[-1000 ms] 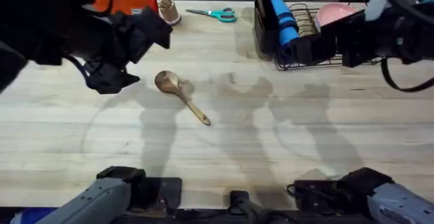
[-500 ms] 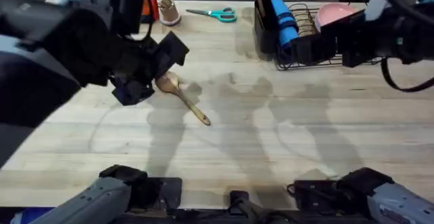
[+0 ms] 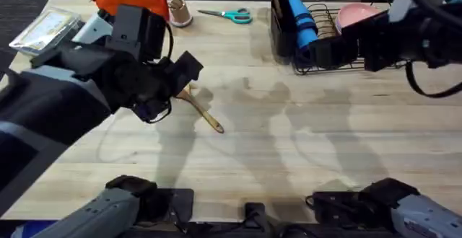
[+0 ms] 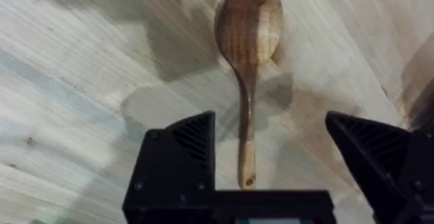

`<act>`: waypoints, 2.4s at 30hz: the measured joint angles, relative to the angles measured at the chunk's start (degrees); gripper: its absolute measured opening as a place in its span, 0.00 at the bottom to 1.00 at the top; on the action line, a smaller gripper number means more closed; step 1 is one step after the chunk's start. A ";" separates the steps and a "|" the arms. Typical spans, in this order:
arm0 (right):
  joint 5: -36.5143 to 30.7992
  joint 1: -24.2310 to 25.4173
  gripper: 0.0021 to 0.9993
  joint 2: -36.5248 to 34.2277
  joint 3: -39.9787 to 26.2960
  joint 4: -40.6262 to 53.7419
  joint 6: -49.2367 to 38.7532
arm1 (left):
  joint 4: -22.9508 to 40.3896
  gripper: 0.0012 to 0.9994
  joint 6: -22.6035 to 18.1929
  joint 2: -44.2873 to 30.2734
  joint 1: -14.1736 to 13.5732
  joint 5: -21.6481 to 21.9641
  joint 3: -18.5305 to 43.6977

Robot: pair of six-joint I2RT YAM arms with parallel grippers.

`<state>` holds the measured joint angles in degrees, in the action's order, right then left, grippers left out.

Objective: Pick up the spoon on the table one by one and put them onto the rack

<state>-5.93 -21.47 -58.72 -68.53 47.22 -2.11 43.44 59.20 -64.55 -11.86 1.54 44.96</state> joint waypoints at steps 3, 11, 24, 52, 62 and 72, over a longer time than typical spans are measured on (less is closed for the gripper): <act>0.00 0.00 1.00 -0.02 0.00 0.00 0.02 | -0.68 0.99 0.02 -0.28 0.00 0.00 -0.67; 0.00 0.00 1.00 -0.02 0.00 0.02 0.00 | -2.08 1.00 0.00 -7.37 -0.49 0.02 -0.67; 0.00 0.00 1.00 -0.02 0.00 0.46 0.00 | -5.62 1.00 0.45 -15.30 -4.68 0.30 -0.58; 0.00 0.00 1.00 -0.02 0.00 0.48 0.00 | 4.64 1.00 2.34 -22.22 -4.83 1.94 5.68; 0.00 0.00 1.00 -0.97 0.00 1.24 0.00 | 5.28 1.00 2.41 -22.76 -4.84 4.11 5.78; 0.00 0.00 1.00 -1.03 0.00 1.24 0.01 | 3.06 0.70 2.59 -22.80 -7.22 5.63 5.78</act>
<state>-5.93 -21.47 -59.75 -68.53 48.47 -2.10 46.51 61.79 -87.35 -19.08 7.17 50.74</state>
